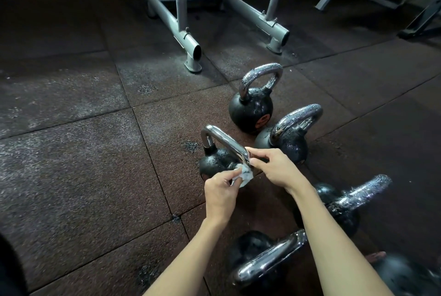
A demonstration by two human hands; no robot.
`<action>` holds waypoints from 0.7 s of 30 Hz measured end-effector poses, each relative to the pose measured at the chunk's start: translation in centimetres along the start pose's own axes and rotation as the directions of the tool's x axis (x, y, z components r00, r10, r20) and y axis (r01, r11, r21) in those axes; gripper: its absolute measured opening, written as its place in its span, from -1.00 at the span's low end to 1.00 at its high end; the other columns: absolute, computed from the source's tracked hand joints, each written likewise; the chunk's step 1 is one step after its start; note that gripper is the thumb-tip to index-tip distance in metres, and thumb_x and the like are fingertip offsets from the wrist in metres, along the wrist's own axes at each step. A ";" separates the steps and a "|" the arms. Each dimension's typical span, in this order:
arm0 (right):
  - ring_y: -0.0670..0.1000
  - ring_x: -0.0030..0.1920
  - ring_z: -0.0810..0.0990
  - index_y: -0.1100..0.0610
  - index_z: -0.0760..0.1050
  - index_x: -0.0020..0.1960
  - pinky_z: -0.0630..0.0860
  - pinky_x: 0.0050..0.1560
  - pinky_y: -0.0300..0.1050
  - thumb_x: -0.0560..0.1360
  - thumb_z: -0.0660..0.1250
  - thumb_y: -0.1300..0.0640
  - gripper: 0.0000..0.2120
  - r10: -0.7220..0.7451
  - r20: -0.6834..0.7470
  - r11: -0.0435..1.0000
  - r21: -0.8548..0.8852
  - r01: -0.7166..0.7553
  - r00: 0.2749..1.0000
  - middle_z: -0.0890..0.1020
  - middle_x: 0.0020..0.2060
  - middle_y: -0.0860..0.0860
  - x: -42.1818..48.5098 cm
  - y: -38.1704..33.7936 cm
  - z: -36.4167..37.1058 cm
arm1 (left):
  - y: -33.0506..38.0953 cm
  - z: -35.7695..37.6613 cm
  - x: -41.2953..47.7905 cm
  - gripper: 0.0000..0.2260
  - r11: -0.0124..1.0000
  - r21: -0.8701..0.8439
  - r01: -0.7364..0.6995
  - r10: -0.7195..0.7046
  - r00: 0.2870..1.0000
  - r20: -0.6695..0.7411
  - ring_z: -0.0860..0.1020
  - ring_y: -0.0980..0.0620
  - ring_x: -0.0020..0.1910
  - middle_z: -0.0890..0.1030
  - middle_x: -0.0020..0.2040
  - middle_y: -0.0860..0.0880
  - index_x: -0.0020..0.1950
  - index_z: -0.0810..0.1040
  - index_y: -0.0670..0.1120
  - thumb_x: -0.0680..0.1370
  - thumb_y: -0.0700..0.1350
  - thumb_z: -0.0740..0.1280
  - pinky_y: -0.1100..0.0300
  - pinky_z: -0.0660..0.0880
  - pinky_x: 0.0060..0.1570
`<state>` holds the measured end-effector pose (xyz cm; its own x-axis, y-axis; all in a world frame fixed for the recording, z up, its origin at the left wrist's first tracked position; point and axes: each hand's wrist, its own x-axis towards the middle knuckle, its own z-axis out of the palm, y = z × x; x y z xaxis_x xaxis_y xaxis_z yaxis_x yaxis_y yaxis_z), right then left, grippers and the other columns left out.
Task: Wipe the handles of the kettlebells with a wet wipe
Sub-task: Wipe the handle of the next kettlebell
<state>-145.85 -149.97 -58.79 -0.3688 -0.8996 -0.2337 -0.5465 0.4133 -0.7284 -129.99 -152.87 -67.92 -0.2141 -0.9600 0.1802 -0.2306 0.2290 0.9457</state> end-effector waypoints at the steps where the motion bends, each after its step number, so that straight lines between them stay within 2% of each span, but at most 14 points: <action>1: -0.24 0.33 0.52 -0.11 0.58 0.38 0.36 0.26 -0.34 0.60 0.40 0.11 -0.62 0.001 0.001 1.000 -0.011 -0.001 1.000 0.64 0.28 -0.20 0.0 0.0 0.0 | -0.7 -0.1 0.0 -0.76 0.999 0.043 0.005 -0.005 1.000 -0.001 0.72 0.14 -0.11 0.77 -0.05 0.02 0.07 0.77 -0.08 0.43 -0.27 0.59 0.07 0.67 -0.03; 3: -0.25 0.32 0.51 -0.11 0.58 0.39 0.34 0.21 -0.38 0.59 0.40 0.11 -0.62 -0.002 0.003 1.000 -0.011 0.002 1.000 0.63 0.29 -0.20 0.1 0.0 0.0 | -1.2 -0.4 0.2 -0.75 0.994 0.101 -0.041 0.042 0.999 -0.012 0.71 0.14 -0.10 0.77 -0.05 0.03 0.06 0.77 -0.07 0.42 -0.27 0.60 0.07 0.66 -0.03; 6: -0.27 0.30 0.53 -0.12 0.58 0.38 0.33 0.14 -0.48 0.59 0.40 0.10 -0.63 -0.015 -0.006 1.000 0.004 0.015 1.000 0.64 0.29 -0.17 0.2 0.1 0.3 | -0.5 -0.4 0.3 -0.75 0.987 0.091 -0.135 0.137 0.990 -0.024 0.70 0.13 -0.10 0.76 -0.04 0.05 0.06 0.77 -0.05 0.42 -0.27 0.59 0.19 0.63 -0.05; 8: -0.27 0.30 0.52 -0.11 0.58 0.38 0.30 0.08 -0.57 0.60 0.40 0.11 -0.63 -0.012 -0.020 1.000 0.000 0.012 1.000 0.64 0.29 -0.16 0.3 0.0 0.3 | -0.6 -0.1 0.4 -0.76 0.983 0.117 -0.140 0.143 0.989 -0.026 0.70 0.11 -0.12 0.76 -0.05 0.04 0.05 0.77 -0.06 0.42 -0.27 0.59 0.18 0.63 -0.05; 12: -0.26 0.29 0.49 -0.08 0.57 0.40 0.30 0.05 -0.57 0.61 0.39 0.10 -0.63 -0.016 -0.035 0.999 -0.047 0.014 0.999 0.63 0.32 -0.12 0.1 -0.4 -0.1 | -1.4 0.1 0.8 -0.79 0.991 0.132 -0.001 -0.002 1.000 0.019 0.70 0.14 -0.14 0.77 -0.07 0.05 0.03 0.77 -0.05 0.42 -0.25 0.59 0.05 0.65 -0.03; 14: -0.28 0.24 0.48 -0.08 0.58 0.39 0.28 -0.04 -0.68 0.60 0.40 0.10 -0.63 -0.016 -0.035 0.998 -0.055 0.014 0.999 0.64 0.30 -0.12 0.0 -0.7 -0.1 | -0.8 -0.8 1.3 -0.82 0.995 0.073 0.066 -0.070 0.996 0.061 0.65 0.27 -0.22 0.76 -0.12 0.09 0.03 0.78 -0.03 0.45 -0.18 0.59 0.11 0.64 -0.08; 16: -0.25 0.20 0.53 -0.09 0.60 0.36 0.32 -0.05 -0.62 0.58 0.42 0.07 -0.65 0.003 -0.064 0.998 -0.057 -0.007 0.998 0.68 0.24 -0.12 -0.3 -1.1 0.0 | 0.6 -2.3 1.6 -0.84 0.974 -0.082 0.211 -0.209 0.977 0.031 0.56 0.34 -0.34 0.73 -0.23 0.15 0.03 0.78 0.01 0.46 -0.09 0.59 0.27 0.57 -0.20; 17: -0.22 0.16 0.58 -0.12 0.62 0.34 0.37 -0.02 -0.51 0.57 0.44 0.04 -0.66 0.018 -0.103 0.998 -0.065 -0.025 0.994 0.71 0.17 -0.11 -0.6 -1.3 0.1 | 1.4 -3.1 1.8 -0.84 0.923 -0.228 0.309 -0.317 0.948 0.002 0.58 0.29 -0.32 0.73 -0.23 0.14 0.05 0.78 0.00 0.47 -0.07 0.58 0.28 0.57 -0.21; 18: -0.19 0.08 0.63 -0.15 0.63 0.31 0.42 0.01 -0.37 0.54 0.47 0.00 -0.66 0.034 -0.160 0.996 -0.072 -0.046 0.987 0.73 0.09 -0.12 -1.1 -1.4 0.2 | 2.1 -4.0 2.1 -0.83 0.820 -0.413 0.397 -0.427 0.904 0.021 0.63 0.21 -0.27 0.75 -0.18 0.07 0.08 0.77 -0.05 0.49 -0.09 0.56 0.25 0.60 -0.19; 19: -0.21 -0.02 0.63 -0.17 0.64 0.29 0.45 0.01 -0.29 0.50 0.51 -0.02 -0.64 0.036 -0.216 0.997 -0.061 -0.050 0.976 0.73 0.00 -0.13 -1.6 -1.5 0.4 | 3.2 -4.9 2.4 -0.81 0.677 -0.573 0.462 -0.504 0.858 0.097 0.67 0.13 -0.24 0.77 -0.11 -0.03 0.11 0.74 -0.11 0.51 -0.13 0.54 0.22 0.62 -0.20; 20: -0.24 -0.11 0.60 -0.20 0.63 0.28 0.44 -0.01 -0.30 0.45 0.55 -0.02 -0.59 0.007 -0.250 0.999 -0.035 -0.016 0.968 0.69 -0.06 -0.13 -2.1 -1.5 0.5 | 4.2 -5.6 2.7 -0.78 0.552 -0.662 0.508 -0.539 0.823 0.182 0.68 0.07 -0.26 0.76 -0.06 -0.12 0.14 0.72 -0.18 0.52 -0.16 0.52 0.21 0.61 -0.25; 21: -0.26 -0.20 0.56 -0.21 0.61 0.30 0.42 -0.05 -0.34 0.41 0.60 0.01 -0.51 -0.055 -0.257 0.998 -0.005 0.056 0.965 0.66 -0.07 -0.12 -2.5 -1.5 0.6 | 5.1 -6.2 3.0 -0.77 0.473 -0.685 0.554 -0.556 0.791 0.256 0.67 0.06 -0.30 0.76 -0.05 -0.17 0.15 0.70 -0.22 0.52 -0.18 0.51 0.23 0.59 -0.30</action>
<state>-143.70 -148.38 -57.50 -0.5187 -0.8547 -0.0201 -0.5703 0.3634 -0.7367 -125.90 -155.59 -60.84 -0.2845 -0.8452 -0.4524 0.4221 -0.5342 0.7325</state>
